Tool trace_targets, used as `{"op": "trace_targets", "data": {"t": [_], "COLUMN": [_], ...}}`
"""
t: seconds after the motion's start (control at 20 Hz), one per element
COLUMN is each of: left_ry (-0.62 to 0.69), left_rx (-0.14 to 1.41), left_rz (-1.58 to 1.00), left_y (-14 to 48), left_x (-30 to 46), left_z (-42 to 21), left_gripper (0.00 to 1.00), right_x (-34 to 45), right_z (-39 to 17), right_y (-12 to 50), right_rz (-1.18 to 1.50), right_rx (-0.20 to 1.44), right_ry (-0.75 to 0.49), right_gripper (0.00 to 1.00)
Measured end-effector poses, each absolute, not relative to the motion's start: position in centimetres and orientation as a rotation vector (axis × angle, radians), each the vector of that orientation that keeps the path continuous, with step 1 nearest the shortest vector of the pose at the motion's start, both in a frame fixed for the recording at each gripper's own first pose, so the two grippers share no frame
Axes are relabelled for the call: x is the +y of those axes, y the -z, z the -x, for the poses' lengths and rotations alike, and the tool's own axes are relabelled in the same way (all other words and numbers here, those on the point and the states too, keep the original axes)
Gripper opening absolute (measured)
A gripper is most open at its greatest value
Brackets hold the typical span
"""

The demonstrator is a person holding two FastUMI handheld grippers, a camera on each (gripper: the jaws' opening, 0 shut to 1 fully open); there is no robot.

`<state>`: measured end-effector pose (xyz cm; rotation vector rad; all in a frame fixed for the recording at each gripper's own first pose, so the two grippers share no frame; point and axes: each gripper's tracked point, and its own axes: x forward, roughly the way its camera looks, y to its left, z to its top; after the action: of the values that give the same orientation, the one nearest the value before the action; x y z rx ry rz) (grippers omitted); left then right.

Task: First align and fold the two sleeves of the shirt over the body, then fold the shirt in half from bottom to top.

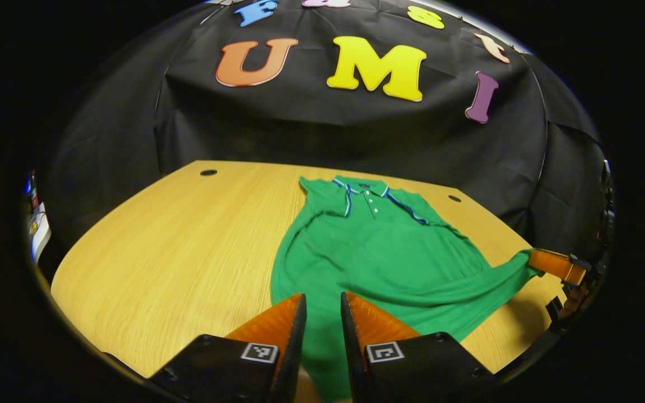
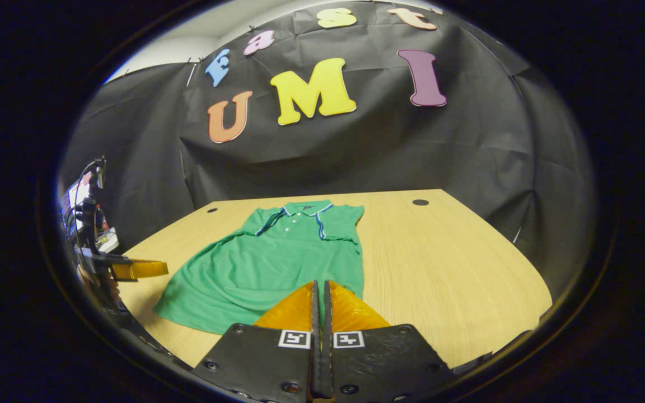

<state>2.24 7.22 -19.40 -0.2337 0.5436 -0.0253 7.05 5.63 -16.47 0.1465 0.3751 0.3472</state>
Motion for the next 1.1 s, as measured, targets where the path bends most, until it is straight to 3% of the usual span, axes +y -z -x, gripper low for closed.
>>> {"op": "trace_targets", "data": {"t": [0.15,0.3,0.4,0.5,0.55,0.6,0.7,0.8,0.85,0.9,1.1], "left_ry": [0.006,-0.030,-0.072,-0.085,-0.092,-0.090,-0.084,-0.063,-0.053,-0.045,-0.044], "left_rx": [0.596,0.628,0.638,0.646,0.651,0.650,0.633,0.622,0.611,0.606,0.547], "left_rz": [0.269,0.267,0.241,0.202,0.180,0.157,0.131,0.128,0.133,0.136,0.131], "left_y": [21.1,22.2,22.5,22.7,22.9,22.9,22.8,22.8,22.7,22.7,21.2], "left_x": [6.9,7.1,7.5,7.2,7.1,7.0,7.1,6.9,6.8,6.7,7.1], "left_z": [-0.7,0.4,1.0,1.2,1.2,1.0,0.4,-0.5,-0.9,-1.5,-2.9], "left_gripper": [0.57,0.58,0.68,0.69,0.95,0.70,0.69,0.42,0.16,0.10,0.07], "right_x": [5.7,5.9,6.0,6.0,6.0,5.9,5.9,5.8,5.7,5.6,5.6], "right_z": [-6.4,-5.7,-5.4,-5.2,-5.2,-5.2,-5.3,-5.5,-5.6,-5.9,-6.8], "right_y": [16.6,16.6,16.9,17.2,17.4,17.4,17.6,17.5,17.6,17.6,17.2], "right_rz": [-0.147,-0.141,-0.141,-0.144,-0.147,-0.151,-0.150,-0.142,-0.141,-0.143,-0.141], "right_rx": [0.369,0.357,0.352,0.348,0.350,0.351,0.353,0.352,0.353,0.355,0.356], "right_ry": [-0.355,-0.368,-0.381,-0.388,-0.390,-0.392,-0.396,-0.394,-0.393,-0.391,-0.376], "right_gripper": [0.00,0.00,0.00,0.00,0.00,0.00,0.00,0.00,0.00,0.00,0.00]}}
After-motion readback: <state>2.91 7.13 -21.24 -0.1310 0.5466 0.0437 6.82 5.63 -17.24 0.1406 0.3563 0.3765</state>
